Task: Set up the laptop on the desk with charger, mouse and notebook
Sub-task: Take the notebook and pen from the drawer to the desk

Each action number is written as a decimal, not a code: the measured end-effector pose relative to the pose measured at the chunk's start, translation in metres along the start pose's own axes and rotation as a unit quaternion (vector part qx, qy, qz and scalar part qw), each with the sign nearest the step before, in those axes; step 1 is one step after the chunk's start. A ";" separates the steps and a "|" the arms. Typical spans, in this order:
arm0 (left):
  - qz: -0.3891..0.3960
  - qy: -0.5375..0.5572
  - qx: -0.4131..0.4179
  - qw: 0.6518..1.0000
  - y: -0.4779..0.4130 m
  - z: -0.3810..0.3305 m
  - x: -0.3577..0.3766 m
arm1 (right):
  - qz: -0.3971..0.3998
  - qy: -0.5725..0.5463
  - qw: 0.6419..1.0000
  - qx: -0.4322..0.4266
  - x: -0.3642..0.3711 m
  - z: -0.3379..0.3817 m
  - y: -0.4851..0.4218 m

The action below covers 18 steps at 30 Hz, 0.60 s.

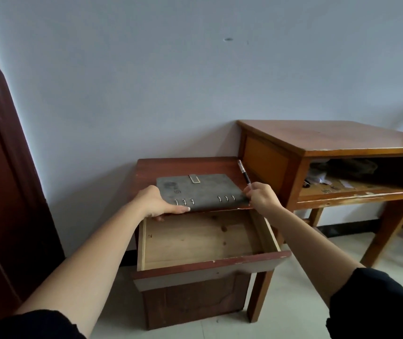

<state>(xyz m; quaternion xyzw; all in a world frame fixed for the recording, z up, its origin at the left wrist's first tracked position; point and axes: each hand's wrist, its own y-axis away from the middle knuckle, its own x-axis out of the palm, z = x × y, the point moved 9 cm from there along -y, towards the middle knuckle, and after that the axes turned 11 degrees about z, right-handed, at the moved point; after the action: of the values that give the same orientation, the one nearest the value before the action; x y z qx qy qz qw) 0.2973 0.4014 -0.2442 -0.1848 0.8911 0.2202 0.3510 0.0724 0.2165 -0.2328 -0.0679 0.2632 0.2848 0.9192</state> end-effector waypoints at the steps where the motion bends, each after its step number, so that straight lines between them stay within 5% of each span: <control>1: -0.010 -0.049 -0.006 0.999 0.001 0.000 -0.002 | -0.001 0.038 0.999 -0.013 -0.001 0.004 0.006; 4: -0.052 -0.103 -0.001 0.993 0.003 -0.001 -0.004 | -0.034 0.115 0.991 -0.061 -0.008 0.011 0.022; 7: -0.191 -0.198 0.021 0.961 0.025 -0.006 -0.007 | -0.086 0.136 0.979 -0.124 -0.019 0.010 0.045; 10: -0.348 -0.218 0.188 0.892 0.075 -0.031 0.018 | -0.062 0.229 0.956 -0.171 -0.022 -0.007 0.061; 13: -0.273 -0.214 0.306 0.887 0.083 -0.048 0.056 | 0.022 0.311 0.933 -0.180 -0.011 -0.023 0.070; 18: -0.130 -0.267 0.289 0.910 0.049 -0.040 0.081 | 0.007 0.402 0.890 -0.214 -0.001 -0.018 0.067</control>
<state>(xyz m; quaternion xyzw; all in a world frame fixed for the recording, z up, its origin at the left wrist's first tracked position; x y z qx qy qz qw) 0.1962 0.4068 -0.2621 -0.1241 0.7571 -0.0538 0.6392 0.0261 0.2671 -0.2464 -0.3697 0.5433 0.2886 0.6964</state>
